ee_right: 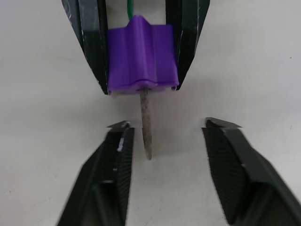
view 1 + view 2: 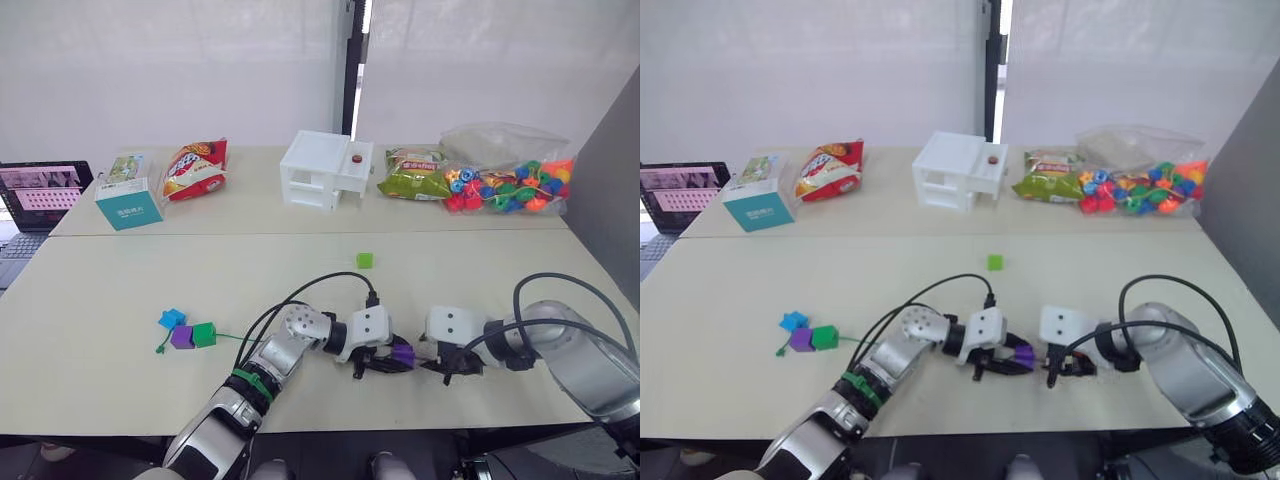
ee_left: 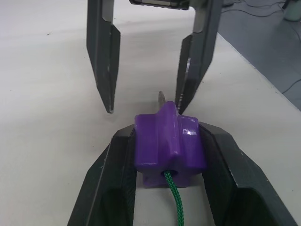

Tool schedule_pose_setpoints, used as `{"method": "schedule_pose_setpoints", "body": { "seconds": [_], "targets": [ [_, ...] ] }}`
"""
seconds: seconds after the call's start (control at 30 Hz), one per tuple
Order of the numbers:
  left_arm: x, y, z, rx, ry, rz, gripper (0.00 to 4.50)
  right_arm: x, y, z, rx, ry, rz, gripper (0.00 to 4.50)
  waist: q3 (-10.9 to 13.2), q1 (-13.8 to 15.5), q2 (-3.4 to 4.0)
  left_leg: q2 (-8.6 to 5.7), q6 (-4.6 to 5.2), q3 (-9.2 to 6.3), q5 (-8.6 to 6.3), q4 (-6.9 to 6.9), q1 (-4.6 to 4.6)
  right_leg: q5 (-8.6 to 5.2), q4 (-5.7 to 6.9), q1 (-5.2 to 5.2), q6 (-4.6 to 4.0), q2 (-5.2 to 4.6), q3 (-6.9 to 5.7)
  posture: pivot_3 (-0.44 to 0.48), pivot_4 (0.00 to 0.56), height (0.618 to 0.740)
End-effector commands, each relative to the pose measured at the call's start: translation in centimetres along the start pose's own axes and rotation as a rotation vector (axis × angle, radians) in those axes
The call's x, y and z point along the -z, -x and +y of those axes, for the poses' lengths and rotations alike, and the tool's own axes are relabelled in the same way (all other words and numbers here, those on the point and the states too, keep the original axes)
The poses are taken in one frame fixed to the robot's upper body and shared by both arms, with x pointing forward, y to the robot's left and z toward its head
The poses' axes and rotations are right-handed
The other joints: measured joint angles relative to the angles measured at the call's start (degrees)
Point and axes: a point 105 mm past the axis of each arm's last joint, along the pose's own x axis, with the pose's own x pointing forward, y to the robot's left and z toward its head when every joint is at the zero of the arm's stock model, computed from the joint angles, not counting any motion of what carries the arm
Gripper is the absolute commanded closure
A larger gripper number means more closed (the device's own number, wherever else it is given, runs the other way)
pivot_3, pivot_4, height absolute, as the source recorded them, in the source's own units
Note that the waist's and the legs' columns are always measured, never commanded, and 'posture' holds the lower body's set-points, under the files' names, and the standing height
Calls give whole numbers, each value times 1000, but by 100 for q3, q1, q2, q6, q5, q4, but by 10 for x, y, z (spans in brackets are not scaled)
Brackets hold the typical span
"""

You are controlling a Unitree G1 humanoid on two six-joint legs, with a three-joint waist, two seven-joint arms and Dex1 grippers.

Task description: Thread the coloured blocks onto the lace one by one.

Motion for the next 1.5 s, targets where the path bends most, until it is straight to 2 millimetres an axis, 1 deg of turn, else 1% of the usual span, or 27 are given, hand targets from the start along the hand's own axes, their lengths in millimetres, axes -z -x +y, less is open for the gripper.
{"method": "schedule_pose_setpoints", "body": {
  "seconds": [0.03,0.07,0.1,0.13,0.23,0.27,0.37,0.43,0.5,0.53,0.67,0.7,0.73,0.83,0.9,0.97,1.03,1.1,1.27,1.3,1.4,1.5],
  "targets": [
    [-1,0,1,-13,-23,11,3119,-5,2,-1,-2,5,-8,3558,0,2,0,0,0,0,0,0,0,0,0,0,0,0,0,0,150,740],
    [-1,1,2,-21,-23,15,3119,-4,2,0,-9,5,-1,3855,0,0,0,0,0,0,0,0,0,0,0,0,0,0,0,0,150,740],
    [0,3,3,-32,-21,20,3119,-3,1,1,-17,4,3,4243,0,-1,0,0,0,0,0,0,0,0,0,0,0,0,0,0,150,740],
    [1,6,4,-46,-19,23,3119,-3,0,2,-24,4,5,4500,0,-2,0,0,0,0,0,0,1,0,0,0,0,0,0,0,150,740],
    [4,18,2,-67,5,18,3119,-3,-1,1,-35,7,7,4500,0,-20,1,1,0,0,0,0,2,0,1,0,0,1,0,0,150,740],
    [7,25,2,-83,11,26,3119,-3,-2,0,-37,9,6,4500,0,-41,1,2,0,0,0,-1,3,0,3,0,0,1,0,0,150,740],
    [13,53,2,-151,22,52,3119,-6,-5,0,-62,27,-2,4500,-1,-103,1,5,0,-1,0,-3,5,0,7,-3,0,4,0,0,150,740],
    [18,73,-2,-178,23,80,3119,-9,-8,-1,-72,41,-10,4500,-1,-137,2,9,0,-2,0,-5,6,0,8,-4,-1,7,0,0,150,740],
    [25,100,-9,-205,39,120,3119,-13,-11,-4,-80,64,-17,4500,-1,-166,2,12,-1,-2,0,-6,8,0,8,-5,-1,9,0,0,150,740],
    [31,123,-14,-230,52,157,3119,-16,-13,-5,-87,78,-24,4500,-1,-205,2,15,-1,-2,0,-7,10,0,8,-5,-1,12,0,0,150,740],
    [41,183,-29,-282,95,271,3119,-21,-17,-9,-101,105,-37,4500,-1,-294,2,32,-1,-2,0,-20,22,1,18,-11,-7,24,-1,0,150,740],
    [45,201,-35,-287,114,313,3119,-22,-19,-10,-102,110,-40,4500,-1,-306,2,33,-1,-3,0,-21,23,1,17,-11,-8,25,-1,0,150,740],
    [48,226,-40,-311,138,368,3119,-23,-20,-11,-106,115,-44,4500,-1,-304,2,33,-1,-1,0,-22,24,1,18,-11,-8,25,-1,0,150,740],
    [52,274,-46,-378,182,480,3119,-24,-23,-13,-112,126,-50,4500,0,-315,4,35,1,3,-1,-26,31,0,18,-11,-10,25,-1,0,150,740],
    [55,294,-46,-430,213,530,3119,-25,-25,-14,-113,132,-54,4500,1,-303,6,35,1,3,-1,-29,36,0,18,-8,-11,25,-2,0,150,740],
    [57,309,-46,-463,229,562,3119,-26,-26,-15,-114,137,-59,4500,1,-299,6,35,1,6,-1,-27,36,0,16,-4,-11,24,-2,0,150,740],
    [51,323,-47,-465,217,566,3119,-29,-28,-16,-117,145,-66,4500,1,-307,6,34,1,8,-1,-28,35,0,16,-7,-11,24,-2,0,150,740],
    [41,329,-42,-478,218,525,2069,-30,-29,-16,-119,149,-70,4500,1,-326,6,35,2,8,-2,-30,38,1,29,-14,-14,25,-2,0,150,740],
    [16,325,-25,-480,174,432,433,-30,-28,-16,-116,152,-71,4500,5,-293,-4,34,2,8,-3,-29,30,2,38,-19,-15,24,-2,0,150,740],
    [7,321,-19,-482,153,399,91,-31,-27,-16,-115,152,-73,4500,5,-284,-5,34,2,6,-3,-27,27,2,37,-19,-15,24,-3,0,150,740],
    [-15,302,-6,-456,96,312,36,-32,-26,-16,-116,151,-76,4500,5,-261,-6,33,2,5,-3,-19,20,2,36,-18,-14,23,-3,0,150,740],
    [-30,270,1,-394,60,215,36,-35,-27,-15,-117,151,-85,4500,5,-269,-7,33,2,5,-3,-18,15,3,35,-19,-14,23,-3,0,150,740]
  ]
}}
